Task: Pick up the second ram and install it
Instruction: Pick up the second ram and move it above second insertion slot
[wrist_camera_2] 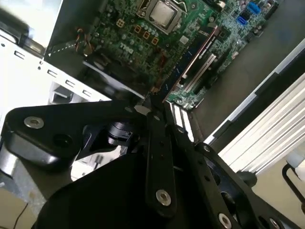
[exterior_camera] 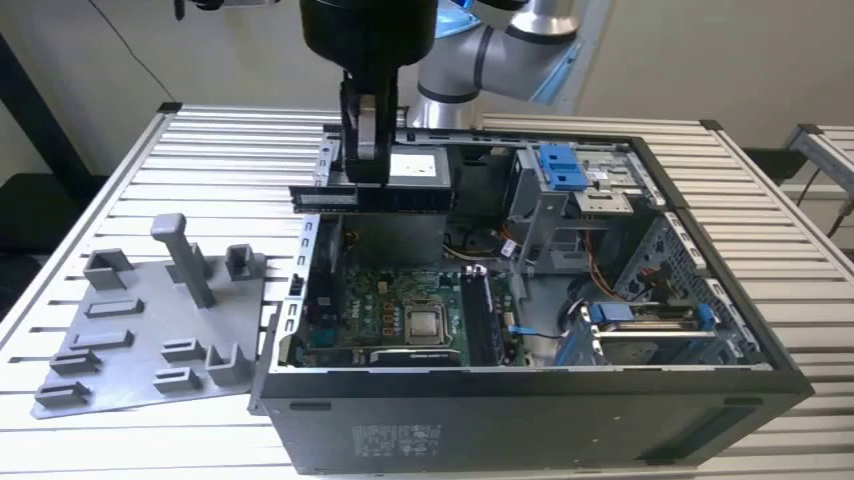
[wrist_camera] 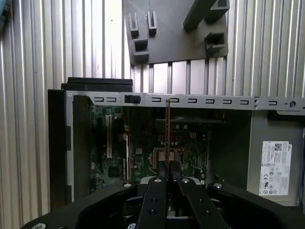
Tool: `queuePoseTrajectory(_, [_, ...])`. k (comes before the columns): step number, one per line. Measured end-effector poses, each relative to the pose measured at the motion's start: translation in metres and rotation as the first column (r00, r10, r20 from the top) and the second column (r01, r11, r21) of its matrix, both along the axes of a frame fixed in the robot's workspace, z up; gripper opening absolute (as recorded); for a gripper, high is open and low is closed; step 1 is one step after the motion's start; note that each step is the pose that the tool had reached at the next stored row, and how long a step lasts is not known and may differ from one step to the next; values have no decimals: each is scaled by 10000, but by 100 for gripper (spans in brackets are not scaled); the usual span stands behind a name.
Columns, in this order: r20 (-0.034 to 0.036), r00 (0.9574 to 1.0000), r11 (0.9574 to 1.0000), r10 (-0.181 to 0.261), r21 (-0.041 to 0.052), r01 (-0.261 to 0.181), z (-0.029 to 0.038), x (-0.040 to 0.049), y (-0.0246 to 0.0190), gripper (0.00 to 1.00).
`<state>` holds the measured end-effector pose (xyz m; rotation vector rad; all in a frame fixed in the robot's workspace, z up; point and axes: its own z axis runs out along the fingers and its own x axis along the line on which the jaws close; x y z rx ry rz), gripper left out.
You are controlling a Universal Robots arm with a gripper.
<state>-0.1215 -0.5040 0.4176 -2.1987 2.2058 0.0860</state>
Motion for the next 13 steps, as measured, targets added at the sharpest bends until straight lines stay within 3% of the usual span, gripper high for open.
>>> queuePoseTrajectory(13, [0,9999,9999,-158,-1,158,0,342,10,14])
